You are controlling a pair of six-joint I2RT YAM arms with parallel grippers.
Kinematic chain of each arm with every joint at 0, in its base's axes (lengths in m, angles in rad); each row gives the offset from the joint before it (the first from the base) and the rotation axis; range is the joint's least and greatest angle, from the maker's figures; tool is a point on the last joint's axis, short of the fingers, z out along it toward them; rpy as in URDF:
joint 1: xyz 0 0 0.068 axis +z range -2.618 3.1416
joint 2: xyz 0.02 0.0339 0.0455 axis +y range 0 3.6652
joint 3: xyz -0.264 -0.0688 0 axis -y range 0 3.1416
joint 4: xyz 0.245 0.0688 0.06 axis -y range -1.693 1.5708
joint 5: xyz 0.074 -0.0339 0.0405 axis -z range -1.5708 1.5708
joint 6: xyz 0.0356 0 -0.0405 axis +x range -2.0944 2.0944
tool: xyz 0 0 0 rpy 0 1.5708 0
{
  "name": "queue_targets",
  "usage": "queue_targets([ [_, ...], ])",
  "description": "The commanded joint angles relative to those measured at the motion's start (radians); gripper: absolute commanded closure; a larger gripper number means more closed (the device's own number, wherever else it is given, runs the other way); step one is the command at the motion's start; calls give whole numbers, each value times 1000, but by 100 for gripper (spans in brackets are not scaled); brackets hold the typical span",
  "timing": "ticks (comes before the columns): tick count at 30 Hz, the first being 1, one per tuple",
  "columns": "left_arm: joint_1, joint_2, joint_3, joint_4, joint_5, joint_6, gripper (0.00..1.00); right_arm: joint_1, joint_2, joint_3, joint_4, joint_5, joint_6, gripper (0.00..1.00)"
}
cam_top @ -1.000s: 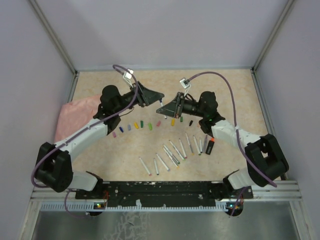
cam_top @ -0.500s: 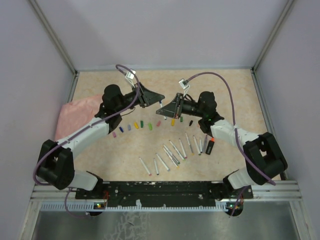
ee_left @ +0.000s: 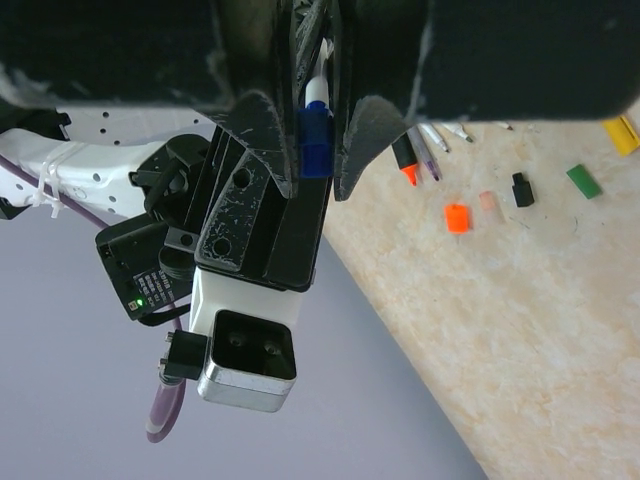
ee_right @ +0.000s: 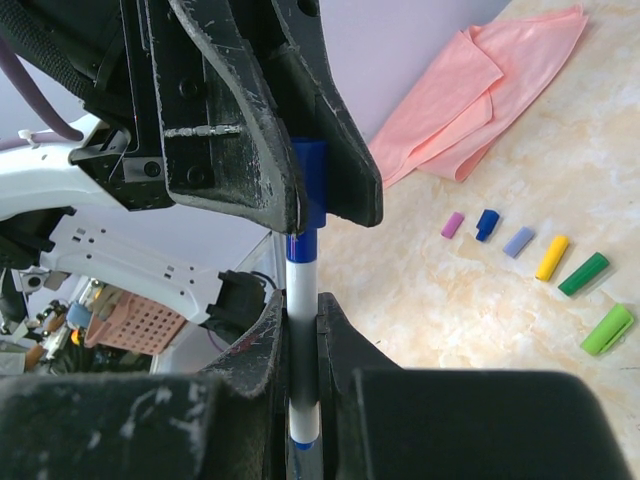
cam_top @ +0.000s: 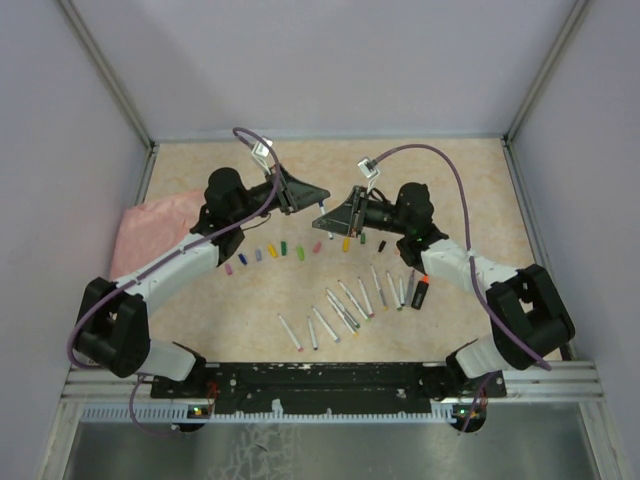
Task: Open the pen caps
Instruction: Open the pen cap from the pen.
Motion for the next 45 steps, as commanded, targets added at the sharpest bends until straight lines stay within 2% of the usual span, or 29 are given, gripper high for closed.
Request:
queue_targets([
  [1, 5, 0, 30, 33, 5, 35, 100, -1, -9, 8, 52, -16, -10, 100],
  [3, 5, 5, 40, 33, 13, 39, 100, -1, -7, 5, 69, -19, 2, 99],
  [6, 6, 12, 45, 44, 28, 34, 100, -1, -12, -8, 114, -7, 37, 74],
  [8, 5, 14, 40, 50, 37, 29, 100, -2, -17, -6, 115, 1, 42, 64],
  [11, 4, 11, 27, 62, 44, 21, 100, -9, -27, -7, 109, 13, 47, 57],
  [16, 4, 4, 12, 75, 46, 13, 100, -17, -33, -4, 95, 24, 47, 56],
  [21, 4, 6, 12, 81, 52, 10, 100, -16, -30, -1, 77, 32, 44, 60],
  [24, 4, 8, 10, 86, 56, 6, 100, -16, -29, 2, 74, 31, 44, 66],
  [26, 3, 9, 11, 89, 55, 7, 100, -16, -28, 2, 75, 26, 44, 74],
  [30, 5, 14, 31, 89, 41, 30, 100, -16, -18, -3, 112, 2, 68, 100],
  [36, 72, 57, 150, 54, -76, 122, 100, -16, -17, -29, 163, -23, 119, 100],
  [45, 173, 227, 463, 92, -271, 119, 100, 0, -61, -151, 205, -15, 176, 100],
])
